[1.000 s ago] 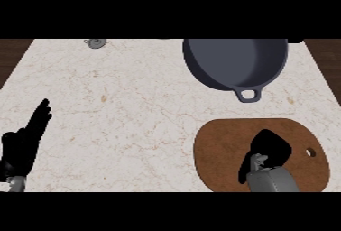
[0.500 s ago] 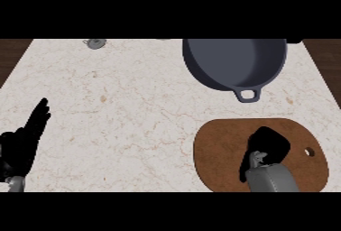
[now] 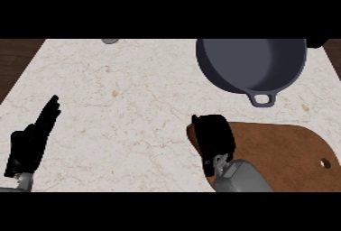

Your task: Pick the sweet potato from the cutting board and place it in the pot

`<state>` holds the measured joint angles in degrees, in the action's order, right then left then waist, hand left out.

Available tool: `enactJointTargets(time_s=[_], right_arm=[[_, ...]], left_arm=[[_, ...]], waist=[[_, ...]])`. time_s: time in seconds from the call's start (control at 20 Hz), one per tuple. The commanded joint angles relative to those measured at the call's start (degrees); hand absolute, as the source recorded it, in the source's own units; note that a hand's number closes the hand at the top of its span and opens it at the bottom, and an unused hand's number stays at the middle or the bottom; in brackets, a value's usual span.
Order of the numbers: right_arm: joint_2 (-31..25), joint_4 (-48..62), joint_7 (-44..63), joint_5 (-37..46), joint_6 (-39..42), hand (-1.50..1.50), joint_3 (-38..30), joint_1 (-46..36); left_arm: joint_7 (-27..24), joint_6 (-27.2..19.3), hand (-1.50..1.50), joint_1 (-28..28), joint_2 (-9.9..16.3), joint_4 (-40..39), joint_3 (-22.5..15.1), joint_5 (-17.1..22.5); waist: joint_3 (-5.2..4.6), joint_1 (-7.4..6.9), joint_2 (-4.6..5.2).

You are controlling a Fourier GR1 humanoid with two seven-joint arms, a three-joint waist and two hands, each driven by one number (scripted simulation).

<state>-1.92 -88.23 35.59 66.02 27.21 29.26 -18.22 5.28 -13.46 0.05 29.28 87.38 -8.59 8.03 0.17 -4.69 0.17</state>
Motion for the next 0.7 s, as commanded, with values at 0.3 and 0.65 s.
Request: enactJointTargets(time_s=[0.3,0.65], right_arm=[[-11.6,-10.2,-26.4,6.4,-30.8,1.5,8.1,-1.2],[-11.2,-16.1,-29.7,4.4,-49.7,1.5,3.3,6.7]], left_arm=[[0.3,-0.7,0.0,1.4,-0.1,-0.2,2.0,0.5],[0.4,-1.2,0.0,1.1,-1.2,-2.1,1.9,-1.6]], waist=[[-0.02,4.38,-0.29],[-0.1,4.91,-0.12]])
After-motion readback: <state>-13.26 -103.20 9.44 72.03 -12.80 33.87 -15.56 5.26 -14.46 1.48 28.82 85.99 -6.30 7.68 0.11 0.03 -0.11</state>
